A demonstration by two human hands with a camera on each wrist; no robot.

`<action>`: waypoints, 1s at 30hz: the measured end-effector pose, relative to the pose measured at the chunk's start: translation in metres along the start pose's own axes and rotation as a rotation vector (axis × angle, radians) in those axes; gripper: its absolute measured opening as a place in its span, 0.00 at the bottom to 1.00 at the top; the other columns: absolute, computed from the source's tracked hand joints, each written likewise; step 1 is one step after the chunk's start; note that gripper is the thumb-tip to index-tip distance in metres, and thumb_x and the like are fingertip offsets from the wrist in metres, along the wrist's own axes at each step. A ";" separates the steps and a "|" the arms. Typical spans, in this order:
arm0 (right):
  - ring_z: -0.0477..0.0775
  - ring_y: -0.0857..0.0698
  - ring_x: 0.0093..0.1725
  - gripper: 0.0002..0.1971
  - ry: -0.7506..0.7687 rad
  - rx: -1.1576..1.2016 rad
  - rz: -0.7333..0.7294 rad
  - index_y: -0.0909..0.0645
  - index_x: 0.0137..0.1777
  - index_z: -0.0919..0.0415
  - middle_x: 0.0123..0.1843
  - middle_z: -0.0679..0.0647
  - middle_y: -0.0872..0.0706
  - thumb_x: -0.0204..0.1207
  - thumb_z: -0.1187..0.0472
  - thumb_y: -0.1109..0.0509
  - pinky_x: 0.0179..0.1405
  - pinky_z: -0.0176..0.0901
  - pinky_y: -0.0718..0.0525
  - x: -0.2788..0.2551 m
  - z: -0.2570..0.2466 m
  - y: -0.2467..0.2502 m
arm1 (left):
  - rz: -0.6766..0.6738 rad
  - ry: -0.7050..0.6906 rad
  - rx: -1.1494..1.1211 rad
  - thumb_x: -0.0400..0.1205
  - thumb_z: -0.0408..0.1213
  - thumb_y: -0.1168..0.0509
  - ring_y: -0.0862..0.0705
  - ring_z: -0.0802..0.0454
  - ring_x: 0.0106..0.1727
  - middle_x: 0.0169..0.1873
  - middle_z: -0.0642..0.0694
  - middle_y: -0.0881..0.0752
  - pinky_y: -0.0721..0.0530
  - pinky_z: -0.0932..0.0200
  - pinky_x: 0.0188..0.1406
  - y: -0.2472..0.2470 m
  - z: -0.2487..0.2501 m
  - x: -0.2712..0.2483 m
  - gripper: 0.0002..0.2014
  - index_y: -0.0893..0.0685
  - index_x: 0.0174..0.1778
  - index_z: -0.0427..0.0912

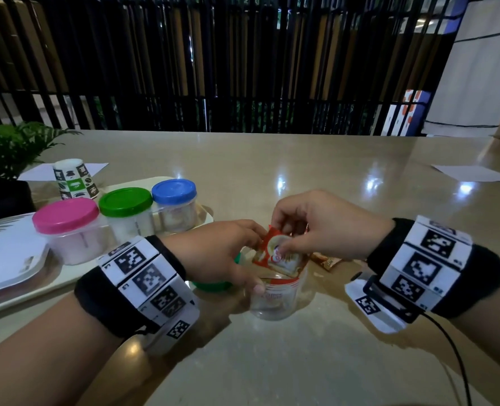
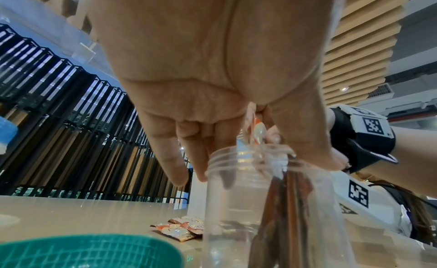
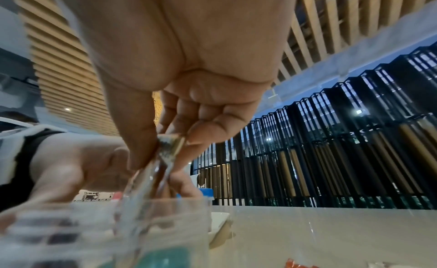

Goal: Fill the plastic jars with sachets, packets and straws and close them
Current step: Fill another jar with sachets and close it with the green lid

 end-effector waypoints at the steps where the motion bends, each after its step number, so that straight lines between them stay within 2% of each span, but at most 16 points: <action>1: 0.41 0.14 0.38 0.09 0.002 -0.013 -0.019 0.15 0.45 0.54 0.39 0.46 0.12 0.67 0.59 0.19 0.40 0.44 0.11 0.001 -0.002 -0.004 | -0.009 -0.007 0.015 0.72 0.56 0.25 0.25 0.61 0.64 0.62 0.66 0.30 0.26 0.59 0.70 0.000 0.001 0.000 0.30 0.19 0.70 0.50; 6: 0.42 0.14 0.41 0.08 0.023 -0.045 -0.075 0.17 0.43 0.51 0.40 0.45 0.13 0.68 0.57 0.20 0.43 0.45 0.12 0.006 -0.005 -0.021 | -0.055 -0.029 0.009 0.74 0.57 0.28 0.25 0.60 0.63 0.59 0.66 0.31 0.24 0.56 0.69 -0.005 0.000 -0.001 0.23 0.14 0.63 0.54; 10: 0.43 0.15 0.42 0.08 0.016 -0.001 -0.117 0.18 0.41 0.50 0.41 0.46 0.13 0.69 0.59 0.21 0.44 0.47 0.12 0.007 -0.002 -0.031 | -0.044 -0.031 0.006 0.74 0.56 0.27 0.25 0.60 0.61 0.56 0.67 0.31 0.24 0.59 0.65 -0.004 0.001 0.000 0.20 0.12 0.58 0.50; 12: 0.42 0.16 0.40 0.07 0.011 -0.018 -0.123 0.17 0.40 0.51 0.39 0.46 0.14 0.68 0.59 0.20 0.41 0.45 0.13 0.006 -0.001 -0.031 | -0.046 -0.029 0.010 0.74 0.56 0.27 0.26 0.62 0.58 0.51 0.72 0.33 0.25 0.63 0.61 -0.004 0.001 0.000 0.19 0.13 0.57 0.51; 13: 0.40 0.18 0.37 0.07 0.017 -0.043 -0.124 0.17 0.40 0.51 0.37 0.45 0.15 0.68 0.59 0.20 0.37 0.42 0.16 0.006 -0.002 -0.031 | -0.049 -0.030 0.013 0.74 0.56 0.27 0.26 0.62 0.58 0.51 0.72 0.34 0.25 0.63 0.61 -0.004 0.001 0.001 0.19 0.13 0.57 0.51; 15: 0.38 0.22 0.33 0.07 0.025 -0.105 -0.122 0.18 0.39 0.51 0.33 0.42 0.19 0.68 0.59 0.21 0.32 0.34 0.23 0.004 -0.004 -0.028 | -0.056 -0.031 0.028 0.74 0.57 0.27 0.26 0.61 0.60 0.53 0.69 0.34 0.24 0.60 0.63 -0.004 0.000 0.002 0.21 0.14 0.59 0.50; 19: 0.39 0.24 0.33 0.10 -0.002 -0.098 -0.102 0.24 0.36 0.51 0.33 0.43 0.21 0.68 0.64 0.25 0.32 0.35 0.23 0.001 -0.004 -0.026 | -0.055 -0.037 0.065 0.74 0.58 0.28 0.25 0.57 0.61 0.57 0.64 0.34 0.23 0.56 0.65 -0.004 0.001 0.002 0.25 0.16 0.62 0.48; 21: 0.40 0.24 0.32 0.08 -0.004 -0.130 -0.136 0.23 0.36 0.53 0.32 0.44 0.21 0.69 0.64 0.27 0.32 0.36 0.24 -0.002 -0.004 -0.031 | -0.067 -0.040 0.062 0.74 0.58 0.28 0.25 0.57 0.63 0.60 0.64 0.33 0.23 0.55 0.67 -0.006 0.000 0.002 0.24 0.15 0.62 0.49; 23: 0.42 0.24 0.32 0.05 0.009 -0.202 -0.188 0.21 0.38 0.53 0.33 0.45 0.20 0.70 0.61 0.28 0.32 0.36 0.26 -0.004 -0.007 -0.037 | -0.088 -0.051 0.054 0.76 0.58 0.29 0.27 0.58 0.66 0.68 0.61 0.32 0.26 0.55 0.70 -0.007 0.002 0.002 0.23 0.14 0.61 0.49; 26: 0.41 0.24 0.33 0.04 0.005 -0.291 -0.271 0.17 0.45 0.46 0.35 0.42 0.19 0.74 0.57 0.31 0.33 0.35 0.26 -0.006 -0.007 -0.043 | -0.122 -0.066 0.059 0.78 0.56 0.32 0.34 0.58 0.72 0.76 0.58 0.37 0.32 0.56 0.76 -0.011 0.003 0.001 0.23 0.14 0.64 0.47; 28: 0.41 0.23 0.36 0.09 -0.022 -0.343 -0.332 0.15 0.54 0.45 0.38 0.42 0.18 0.77 0.56 0.34 0.36 0.39 0.23 -0.008 -0.002 -0.046 | -0.135 -0.075 0.064 0.79 0.57 0.33 0.38 0.58 0.75 0.77 0.59 0.40 0.35 0.55 0.78 -0.013 0.004 0.000 0.23 0.15 0.65 0.47; 30: 0.45 0.23 0.37 0.10 -0.037 -0.389 -0.375 0.15 0.56 0.47 0.38 0.44 0.18 0.80 0.54 0.36 0.37 0.42 0.24 -0.009 0.000 -0.048 | -0.141 -0.075 0.062 0.79 0.57 0.34 0.41 0.59 0.77 0.78 0.60 0.41 0.37 0.55 0.79 -0.013 0.004 0.000 0.21 0.14 0.63 0.48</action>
Point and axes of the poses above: each hand's wrist, its own x-axis towards the middle knuckle, its own y-axis out of the back of the hand, z = x × y, the point moved 10 cm from there along x, towards the middle knuckle
